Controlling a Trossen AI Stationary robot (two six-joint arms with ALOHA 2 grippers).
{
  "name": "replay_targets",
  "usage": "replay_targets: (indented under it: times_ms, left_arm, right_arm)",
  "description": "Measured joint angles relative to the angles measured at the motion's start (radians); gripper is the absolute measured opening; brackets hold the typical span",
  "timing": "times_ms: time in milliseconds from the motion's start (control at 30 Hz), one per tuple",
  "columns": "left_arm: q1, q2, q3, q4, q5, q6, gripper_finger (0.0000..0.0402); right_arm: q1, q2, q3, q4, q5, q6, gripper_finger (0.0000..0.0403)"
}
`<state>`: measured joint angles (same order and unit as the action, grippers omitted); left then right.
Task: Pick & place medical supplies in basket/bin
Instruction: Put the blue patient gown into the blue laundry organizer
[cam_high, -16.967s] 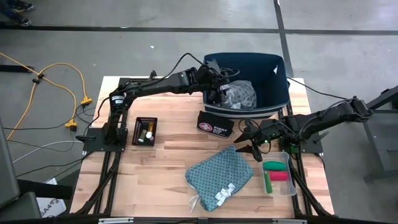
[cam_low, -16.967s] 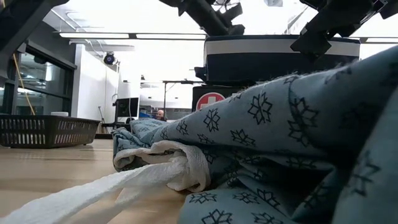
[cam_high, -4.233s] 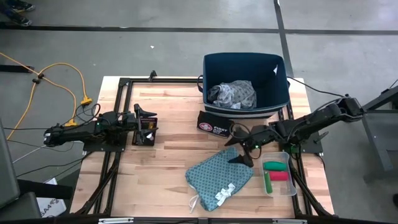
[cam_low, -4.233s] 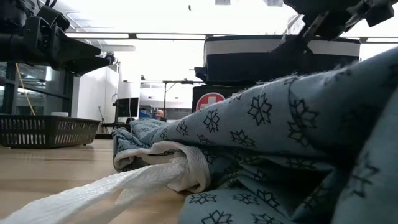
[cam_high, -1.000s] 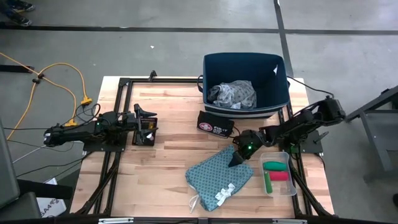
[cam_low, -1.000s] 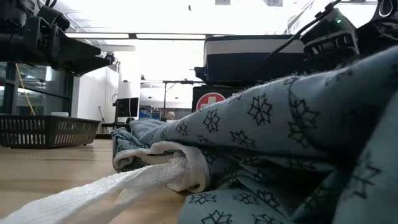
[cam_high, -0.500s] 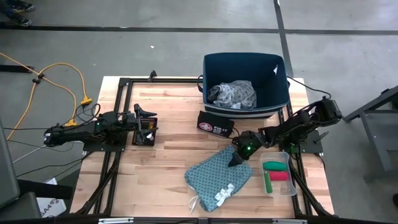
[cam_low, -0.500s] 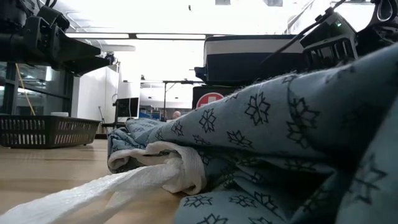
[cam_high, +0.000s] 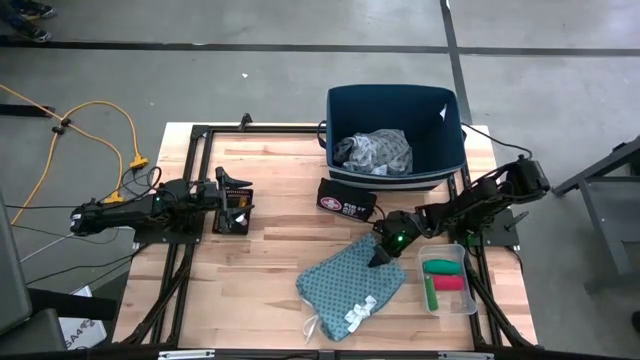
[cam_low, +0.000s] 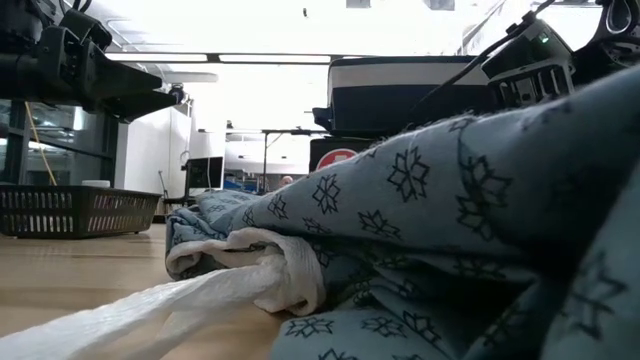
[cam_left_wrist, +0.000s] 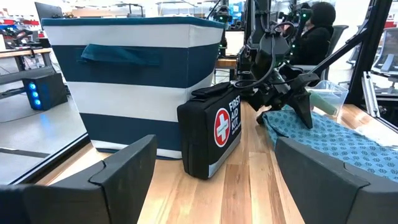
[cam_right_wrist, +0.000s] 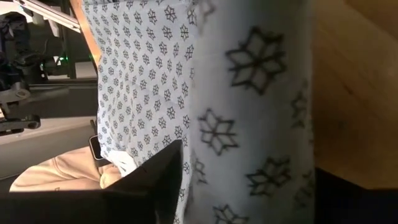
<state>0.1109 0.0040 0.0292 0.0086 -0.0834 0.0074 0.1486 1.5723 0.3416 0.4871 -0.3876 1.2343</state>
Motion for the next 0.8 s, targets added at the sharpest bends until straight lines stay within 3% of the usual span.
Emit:
replay_targets:
  times_ms: [500, 800]
  left_arm:
    - [0.0, 0.0, 0.0, 0.0, 0.0, 0.0, 0.0321]
    - [0.0, 0.0, 0.0, 0.0, 0.0, 0.0, 0.0321]
  right_arm:
    - [0.0, -0.001, 0.0, 0.02, -0.013, -0.007, 0.0084]
    - [0.0, 0.0, -0.002, 0.086, -0.013, -0.008, 0.007]
